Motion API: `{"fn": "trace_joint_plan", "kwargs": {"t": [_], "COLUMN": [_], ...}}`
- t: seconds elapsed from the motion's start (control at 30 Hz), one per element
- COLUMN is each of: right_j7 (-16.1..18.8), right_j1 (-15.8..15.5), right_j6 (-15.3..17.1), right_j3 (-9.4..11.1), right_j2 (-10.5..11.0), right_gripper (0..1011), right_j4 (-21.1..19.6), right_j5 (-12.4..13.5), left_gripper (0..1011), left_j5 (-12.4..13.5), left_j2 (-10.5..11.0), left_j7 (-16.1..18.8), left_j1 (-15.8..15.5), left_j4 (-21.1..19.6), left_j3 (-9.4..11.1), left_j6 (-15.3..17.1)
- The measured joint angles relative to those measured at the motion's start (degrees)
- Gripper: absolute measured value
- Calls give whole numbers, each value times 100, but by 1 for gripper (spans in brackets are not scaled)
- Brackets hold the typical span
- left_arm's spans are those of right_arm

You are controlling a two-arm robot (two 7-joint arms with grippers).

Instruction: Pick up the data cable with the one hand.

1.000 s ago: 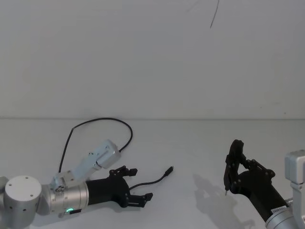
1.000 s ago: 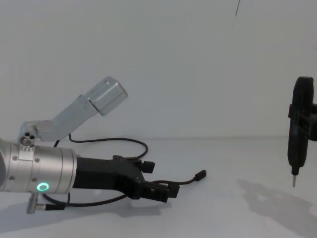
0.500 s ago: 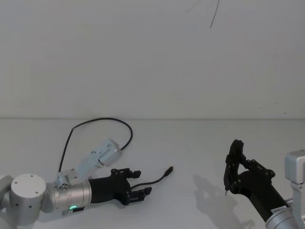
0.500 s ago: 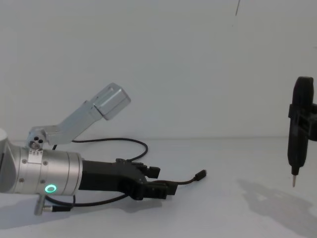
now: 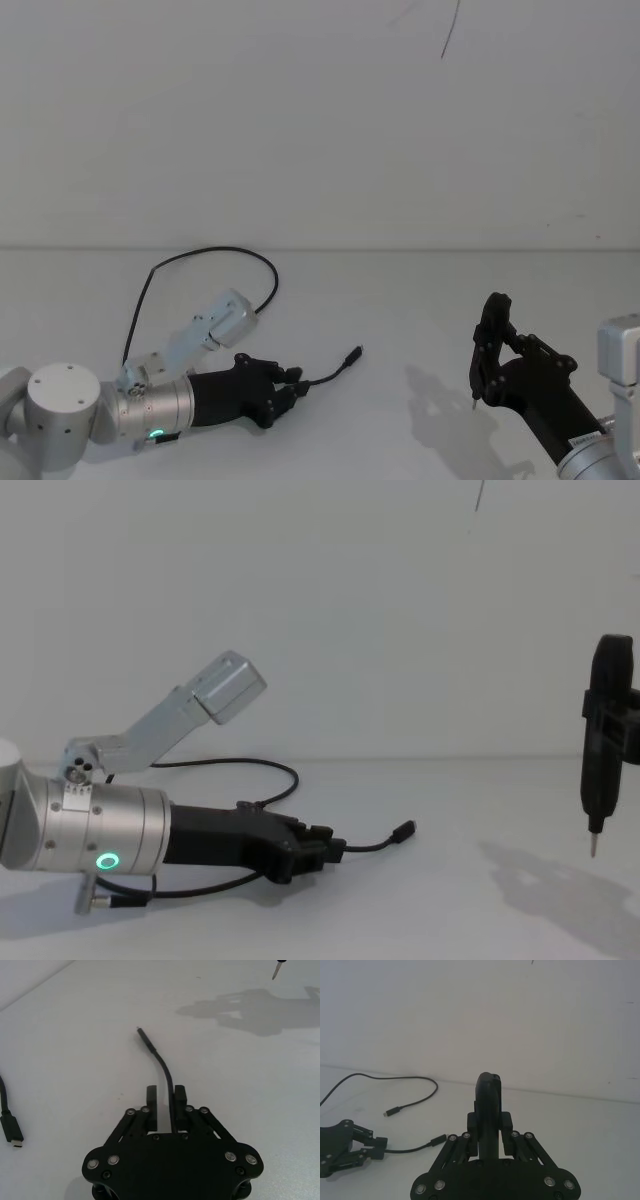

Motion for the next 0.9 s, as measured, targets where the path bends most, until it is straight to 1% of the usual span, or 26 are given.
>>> {"fn": "trace_joint_plan", "kwargs": {"t": [0.07, 0.1, 0.23, 0.4, 0.67, 0.7, 0.77, 0.83, 0.87, 0.9], "right_j7": [0, 0, 0, 0, 0, 0, 0, 0, 0, 0], "right_j1": [1, 0, 0, 0, 0, 0, 0, 0, 0, 0], "right_j6": [0, 0, 0, 0, 0, 0, 0, 0, 0, 0], "right_j3": [0, 0, 0, 0, 0, 0, 0, 0, 0, 0], "right_j2": [0, 0, 0, 0, 0, 0, 0, 0, 0, 0], "right_gripper": [269, 269, 269, 269, 269, 269, 269, 269, 269, 269], "right_j4": [0, 0, 0, 0, 0, 0, 0, 0, 0, 0], "right_j5": [0, 0, 0, 0, 0, 0, 0, 0, 0, 0], "left_gripper": [180, 125, 58, 51, 51, 51, 51, 51, 51, 51], "left_j5": [1, 2, -10, -83, -265, -305, -338, -395, -395, -416], "left_j2": [-6, -6, 5, 59, 259, 305, 367, 466, 466, 518], "left_j7": [-3, -4, -4, 11, 140, 172, 211, 296, 296, 335], "left_j1": [-2, -2, 19, 99, 398, 471, 564, 719, 719, 799], "left_j4": [9, 9, -60, -306, -1056, -1218, -1383, -1722, -1722, -1869], "left_j3": [-2, -8, -38, -113, -271, -299, -330, -375, -375, -391], "left_j6": [-2, -5, -15, -22, 41, 69, 106, 177, 177, 207]}}
